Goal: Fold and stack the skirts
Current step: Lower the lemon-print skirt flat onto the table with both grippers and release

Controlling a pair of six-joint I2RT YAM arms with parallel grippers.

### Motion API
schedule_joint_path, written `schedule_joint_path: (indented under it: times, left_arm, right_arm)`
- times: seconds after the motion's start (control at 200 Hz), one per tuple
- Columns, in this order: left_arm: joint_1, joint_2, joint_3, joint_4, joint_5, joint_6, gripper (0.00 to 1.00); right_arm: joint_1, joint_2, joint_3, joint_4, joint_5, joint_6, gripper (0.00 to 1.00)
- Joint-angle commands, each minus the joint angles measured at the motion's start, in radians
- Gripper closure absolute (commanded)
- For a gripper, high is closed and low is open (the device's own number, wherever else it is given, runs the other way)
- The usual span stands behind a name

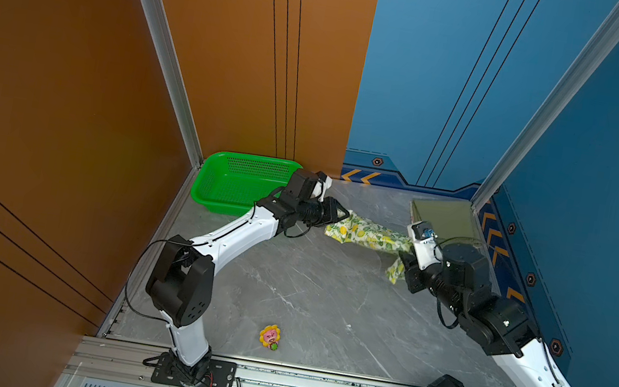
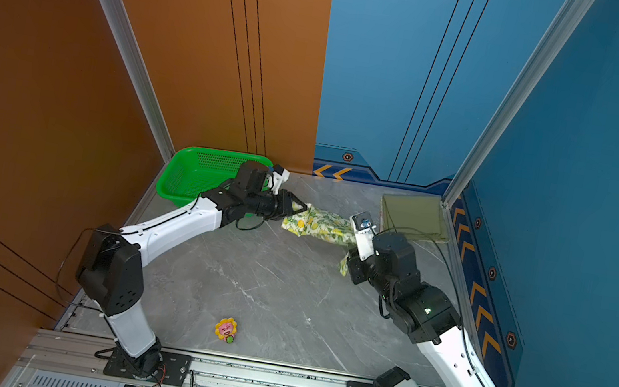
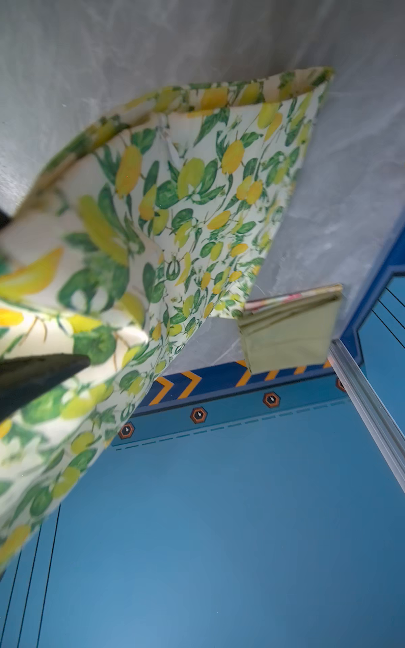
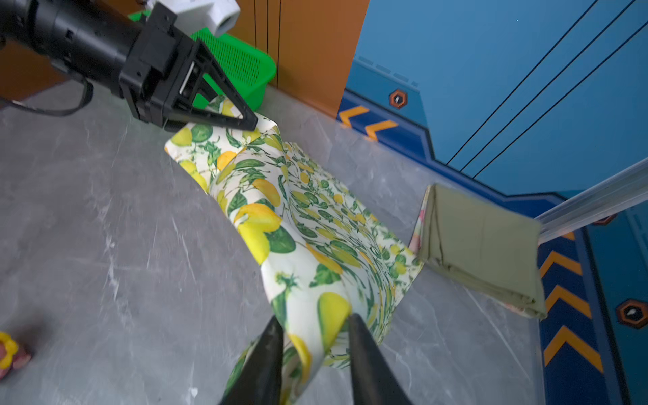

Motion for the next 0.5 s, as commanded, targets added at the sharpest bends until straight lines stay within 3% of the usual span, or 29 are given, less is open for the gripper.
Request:
schedule_joint_path:
  times: [0.0, 0.085, 0.24, 0.496]
  left_arm:
    - [0.027, -0.082, -0.117, 0.066, 0.031, 0.023, 0.29]
    - [0.04, -0.129, -0.133, -0.019, -0.003, 0.071, 0.17]
    - [0.069, -0.141, -0.088, -0.148, -0.035, 0.1, 0.15]
    - [0.052, -0.112, -0.01, -0.314, -0.094, 0.183, 0.15]
  right_arm:
    - [0.091, -0.054, -0.096, -0.043, 0.062, 0.178, 0.12]
    - [0.137, -0.071, -0.106, -0.066, 0.027, 0.228, 0.03]
    - [0.13, -0.044, -0.09, -0.086, 0.004, 0.293, 0.03]
    - [-0.119, 0.098, -0.144, -0.034, -0.093, 0.49, 0.08]
